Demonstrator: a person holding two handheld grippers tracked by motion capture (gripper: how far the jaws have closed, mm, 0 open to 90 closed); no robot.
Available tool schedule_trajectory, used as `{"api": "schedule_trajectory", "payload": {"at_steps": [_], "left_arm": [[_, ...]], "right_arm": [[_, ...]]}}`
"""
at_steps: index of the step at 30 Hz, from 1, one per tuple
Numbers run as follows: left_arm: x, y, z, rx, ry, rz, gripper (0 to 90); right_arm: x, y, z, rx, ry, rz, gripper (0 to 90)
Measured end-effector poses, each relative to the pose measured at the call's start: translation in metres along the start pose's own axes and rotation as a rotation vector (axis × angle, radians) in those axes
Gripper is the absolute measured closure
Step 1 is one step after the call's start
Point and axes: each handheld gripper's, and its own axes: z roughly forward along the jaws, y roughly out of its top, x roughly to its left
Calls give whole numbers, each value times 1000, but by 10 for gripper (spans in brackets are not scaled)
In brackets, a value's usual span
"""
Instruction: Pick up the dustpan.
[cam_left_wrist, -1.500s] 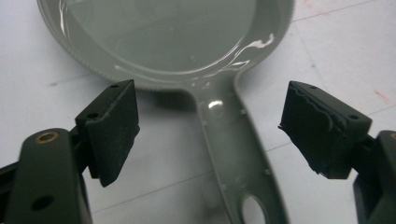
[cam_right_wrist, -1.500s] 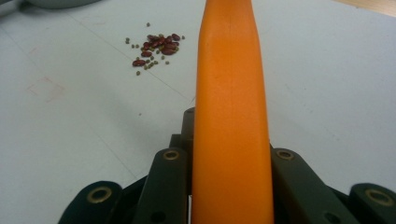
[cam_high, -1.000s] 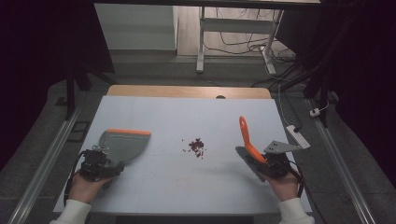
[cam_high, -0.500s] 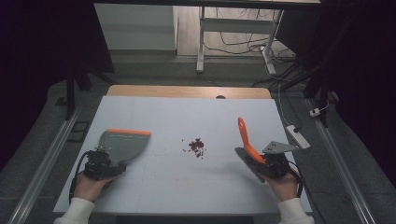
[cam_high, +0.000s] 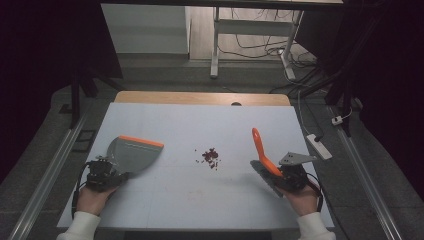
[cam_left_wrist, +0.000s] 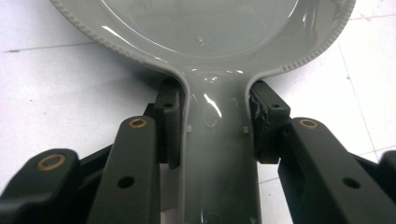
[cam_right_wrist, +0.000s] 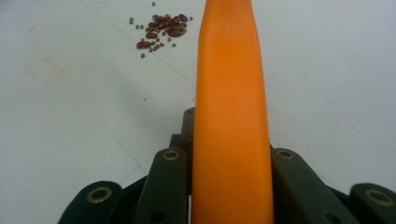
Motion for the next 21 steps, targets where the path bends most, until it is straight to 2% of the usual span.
{"api": "schedule_trajectory", "payload": {"at_steps": [3,11,17,21], "left_arm": [[1,1,-2,-19,4,9,617],[7,0,-6,-54,-28,35,618],[13,-1,-9,-78,-59,80,619],[15,-1,-10,-88,-55,96,619]], "right_arm": [[0,0,0,2,-1,-1,765],[0,0,-1,-3,-8,-1,765],[-1,0,-3,-12,-12,4,765],[-2,0,-3,-11,-15,2,765]]}}
